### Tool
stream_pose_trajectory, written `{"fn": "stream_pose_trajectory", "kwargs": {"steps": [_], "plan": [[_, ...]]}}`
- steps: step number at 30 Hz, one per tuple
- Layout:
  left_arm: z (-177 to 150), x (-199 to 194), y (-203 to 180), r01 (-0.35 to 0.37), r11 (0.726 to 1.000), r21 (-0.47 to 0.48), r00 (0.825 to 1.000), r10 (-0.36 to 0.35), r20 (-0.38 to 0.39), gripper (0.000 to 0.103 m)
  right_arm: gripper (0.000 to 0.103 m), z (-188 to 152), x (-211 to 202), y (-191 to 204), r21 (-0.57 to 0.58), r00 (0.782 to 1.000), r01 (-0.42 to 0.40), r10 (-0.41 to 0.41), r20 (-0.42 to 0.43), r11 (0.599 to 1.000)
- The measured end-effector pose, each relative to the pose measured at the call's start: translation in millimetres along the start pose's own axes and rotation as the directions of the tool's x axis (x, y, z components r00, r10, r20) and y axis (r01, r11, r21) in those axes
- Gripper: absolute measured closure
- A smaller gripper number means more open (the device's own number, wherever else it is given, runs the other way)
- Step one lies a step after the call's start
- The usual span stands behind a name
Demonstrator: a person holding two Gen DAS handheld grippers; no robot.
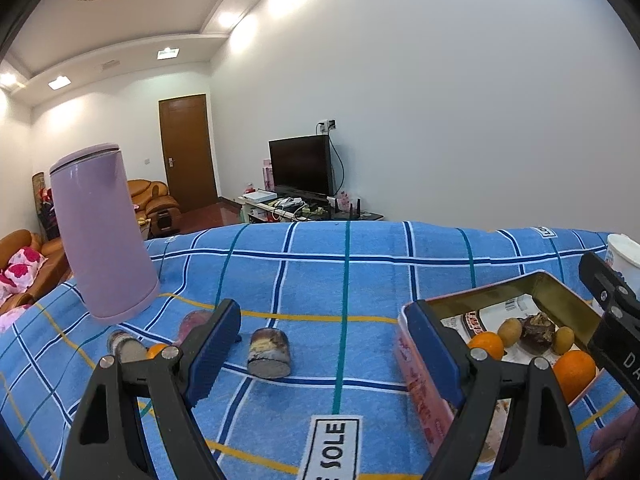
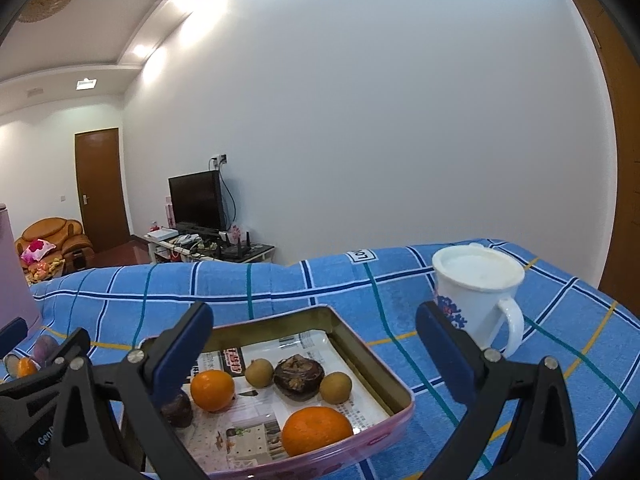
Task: Organize fruits
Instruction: 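Withdraw both open tools from the tin toward the cake rolls, then grasp a dark cake roll with the left tool while the right tool grasps a cream cake roll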
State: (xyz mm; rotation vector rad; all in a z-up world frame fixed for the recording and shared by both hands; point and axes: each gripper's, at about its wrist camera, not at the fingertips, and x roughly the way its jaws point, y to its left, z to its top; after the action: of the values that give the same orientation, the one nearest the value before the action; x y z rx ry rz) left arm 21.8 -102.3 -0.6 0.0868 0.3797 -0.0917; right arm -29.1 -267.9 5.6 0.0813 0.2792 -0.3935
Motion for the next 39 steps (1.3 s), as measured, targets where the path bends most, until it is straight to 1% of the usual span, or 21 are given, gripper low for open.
{"fn": "stream_pose_trajectory", "kwargs": {"steps": [2,4,7,9,12,14,16,20,21,24,27,28,31,33,37,38,39], "plan": [[-1.0,-0.5,3.2,-0.006,1.0,0.003,1.0,0.006,-0.008,0.017,0.0,-0.4,-1.6,2.3,-0.009,1.0,-0.004,0.004,0.003,1.0],[-1.7,0.1,6.2,0.007,1.0,0.016,1.0,-0.007,-0.021,0.017,0.0,-0.6,-2.9,4.4,-0.016,1.0,-0.006,0.006,0.006,1.0],[-3.6,4.2,11.7,0.019,0.997,0.069,0.999,-0.016,-0.045,0.017,0.0,-1.0,-2.1,7.2,-0.029,1.0,-0.014,0.014,-0.001,0.999],[-4.2,6.1,17.4,0.009,0.993,0.115,0.999,-0.004,-0.04,0.017,0.0,-1.4,-1.5,9.6,-0.04,1.0,-0.013,0.013,-0.006,0.999],[-4.3,8.6,31.3,0.005,0.99,0.142,1.0,-0.001,-0.028,0.017,0.0,-2.9,1.4,12.8,-0.056,0.999,-0.014,0.013,-0.029,0.998],[-3.5,12.4,41.6,0.009,0.991,0.131,0.999,-0.004,-0.038,0.017,0.0,-3.7,5.2,13.9,-0.063,0.998,-0.02,0.017,-0.054,0.998],[-3.6,14.9,54.5,0.007,0.995,0.101,0.999,-0.002,-0.048,0.017,0.0,-4.2,6.8,14.3,-0.065,0.998,-0.02,0.016,-0.062,0.998],[-4.6,14.7,78.9,0.042,0.999,0.004,0.998,-0.041,-0.052,0.017,0.0,-5.1,4.8,17.9,-0.075,0.998,-0.023,0.019,-0.058,0.997],[-4.0,15.3,82.3,0.047,0.999,-0.004,0.997,-0.047,-0.057,0.017,0.0,-5.3,4.2,19.8,-0.082,0.998,-0.023,0.019,-0.058,0.996],[-3.8,20.4,91.5,0.044,0.999,0.02,0.996,-0.042,-0.078,0.017,0.0,-6.7,4.4,30.1,-0.115,0.997,-0.03,0.022,-0.075,0.993],[-0.1,28.1,105.0,0.016,0.999,0.037,0.995,-0.012,-0.1,0.017,0.0,-9.6,4.9,42.7,-0.131,0.993,-0.053,0.039,-0.11,0.99],[2.0,30.8,111.3,0.012,0.999,0.03,0.993,-0.009,-0.115,0.017,0.0,-10.9,4.5,46.6,-0.134,0.992,-0.062,0.046,-0.12,0.989],[9.1,42.1,137.3,0.044,0.999,-0.016,0.98,-0.047,-0.196,0.017,0.0,-14.7,1.0,61.9,-0.154,0.987,-0.097,0.075,-0.141,0.983],[9.8,48.0,155.4,0.044,0.998,-0.045,0.972,-0.054,-0.229,0.017,0.0,-17.3,-2.0,75.0,-0.169,0.982,-0.127,0.1,-0.159,0.977],[6.0,61.8,186.3,-0.002,0.999,-0.047,0.959,-0.011,-0.282,0.017,0.001,-23.5,-4.6,107.2,-0.175,0.962,-0.204,0.164,-0.22,0.963],[3.7,65.2,192.7,-0.013,0.999,-0.043,0.955,-0.001,-0.296,0.017,0.002,-24.0,-4.5,114.1,-0.168,0.956,-0.22,0.178,-0.234,0.961],[1.5,68.2,199.0,-0.017,0.999,-0.041,0.951,0.003,-0.311,0.017,0.005,-23.9,-4.0,120.5,-0.16,0.95,-0.237,0.193,-0.247,0.958]]}}
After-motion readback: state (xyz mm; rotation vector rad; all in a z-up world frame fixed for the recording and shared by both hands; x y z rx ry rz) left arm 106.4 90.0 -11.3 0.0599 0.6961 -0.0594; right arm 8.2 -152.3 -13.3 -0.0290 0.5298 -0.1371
